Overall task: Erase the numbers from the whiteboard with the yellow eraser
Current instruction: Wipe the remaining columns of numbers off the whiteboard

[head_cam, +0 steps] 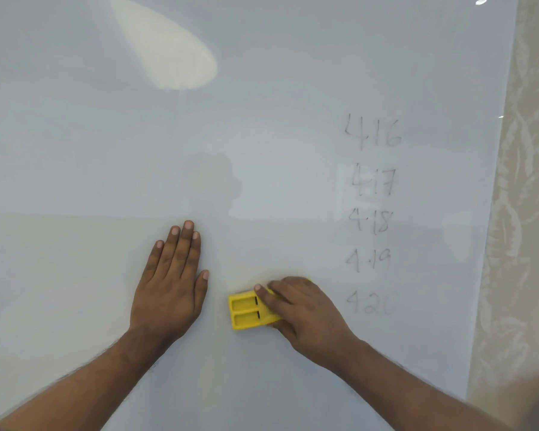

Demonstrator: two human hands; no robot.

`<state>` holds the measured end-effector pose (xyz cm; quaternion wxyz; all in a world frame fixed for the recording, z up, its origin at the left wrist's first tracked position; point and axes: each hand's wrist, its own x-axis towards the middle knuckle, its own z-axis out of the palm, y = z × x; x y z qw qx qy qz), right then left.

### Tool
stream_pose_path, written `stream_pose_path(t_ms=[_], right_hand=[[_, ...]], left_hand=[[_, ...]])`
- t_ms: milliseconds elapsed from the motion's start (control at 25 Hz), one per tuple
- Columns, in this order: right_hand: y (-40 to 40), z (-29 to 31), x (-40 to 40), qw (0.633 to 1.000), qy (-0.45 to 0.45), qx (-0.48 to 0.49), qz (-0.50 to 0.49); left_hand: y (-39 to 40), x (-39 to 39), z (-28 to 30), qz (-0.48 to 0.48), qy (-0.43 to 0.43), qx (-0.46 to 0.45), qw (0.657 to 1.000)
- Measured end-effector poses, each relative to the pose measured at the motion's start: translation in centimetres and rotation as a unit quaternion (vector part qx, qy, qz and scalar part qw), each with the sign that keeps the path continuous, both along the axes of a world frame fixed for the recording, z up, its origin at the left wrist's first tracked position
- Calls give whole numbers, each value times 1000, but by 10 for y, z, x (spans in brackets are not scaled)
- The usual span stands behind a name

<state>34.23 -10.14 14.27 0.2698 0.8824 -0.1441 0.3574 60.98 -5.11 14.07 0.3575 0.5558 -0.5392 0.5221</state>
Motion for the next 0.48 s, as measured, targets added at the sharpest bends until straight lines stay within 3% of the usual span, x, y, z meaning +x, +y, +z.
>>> stream_pose_path(t_ms=[240, 480], right_hand=[[-10, -25, -21, 992, 113, -52, -16], [-19, -8, -54, 977, 194, -71, -48]], left_hand=[[1, 0, -1, -2, -1, 1, 1000], [4, 2, -1, -2, -6, 14, 1000]])
